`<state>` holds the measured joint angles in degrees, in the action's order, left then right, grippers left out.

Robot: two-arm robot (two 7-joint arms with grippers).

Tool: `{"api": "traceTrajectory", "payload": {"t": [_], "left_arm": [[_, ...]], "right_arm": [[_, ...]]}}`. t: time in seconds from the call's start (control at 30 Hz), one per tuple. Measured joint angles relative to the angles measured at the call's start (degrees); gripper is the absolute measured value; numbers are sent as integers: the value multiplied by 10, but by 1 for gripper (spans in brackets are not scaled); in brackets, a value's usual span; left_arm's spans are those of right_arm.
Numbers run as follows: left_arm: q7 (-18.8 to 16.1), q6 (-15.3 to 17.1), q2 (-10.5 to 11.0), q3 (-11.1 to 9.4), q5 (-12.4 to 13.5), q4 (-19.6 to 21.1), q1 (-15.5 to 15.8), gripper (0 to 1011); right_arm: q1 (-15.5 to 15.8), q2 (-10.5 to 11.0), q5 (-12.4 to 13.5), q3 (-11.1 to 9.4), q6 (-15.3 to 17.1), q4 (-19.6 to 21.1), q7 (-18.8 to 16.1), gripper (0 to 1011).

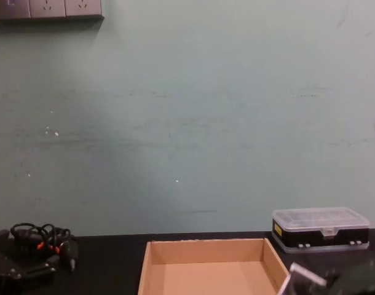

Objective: Use one hand to pick up the angle iron from the table and place it into the box.

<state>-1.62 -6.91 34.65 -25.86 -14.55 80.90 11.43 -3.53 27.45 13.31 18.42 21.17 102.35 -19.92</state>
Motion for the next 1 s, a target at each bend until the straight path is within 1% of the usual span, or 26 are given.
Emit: {"api": "traceTrajectory", "payload": {"t": [0.1,0.13,0.2,0.23,0.33,0.43,0.63,0.73,0.83,0.87,0.9,1.0], "left_arm": [[0,0,0,0,0,0,0,1011],[0,0,0,0,0,0,0,1011],[0,0,0,0,0,0,0,1011],[0,0,0,0,0,0,0,1011],[0,0,0,0,0,0,0,1011],[0,0,0,0,0,0,0,1011],[0,0,0,0,0,0,0,1011],[0,0,0,0,0,0,0,1011],[0,0,0,0,0,0,0,1011],[0,0,0,0,0,0,0,1011],[0,0,0,0,0,0,0,1011],[0,0,0,0,0,0,0,1011]], "right_arm": [[7,4,3,-12,-5,18,4,98],[12,7,5,-21,-9,29,8,98],[16,8,7,-30,-13,40,11,98],[20,9,10,-38,-17,48,15,98],[25,10,12,-51,-24,60,20,98],[27,11,12,-58,-29,63,22,98],[24,9,11,-61,-31,57,24,98],[18,4,11,-60,-30,48,26,98],[6,-5,8,-54,-25,37,29,98],[-1,-10,5,-49,-22,30,30,98],[-1,-10,5,-49,-22,30,30,98],[-26,-24,-5,-34,-16,9,32,98]]}}
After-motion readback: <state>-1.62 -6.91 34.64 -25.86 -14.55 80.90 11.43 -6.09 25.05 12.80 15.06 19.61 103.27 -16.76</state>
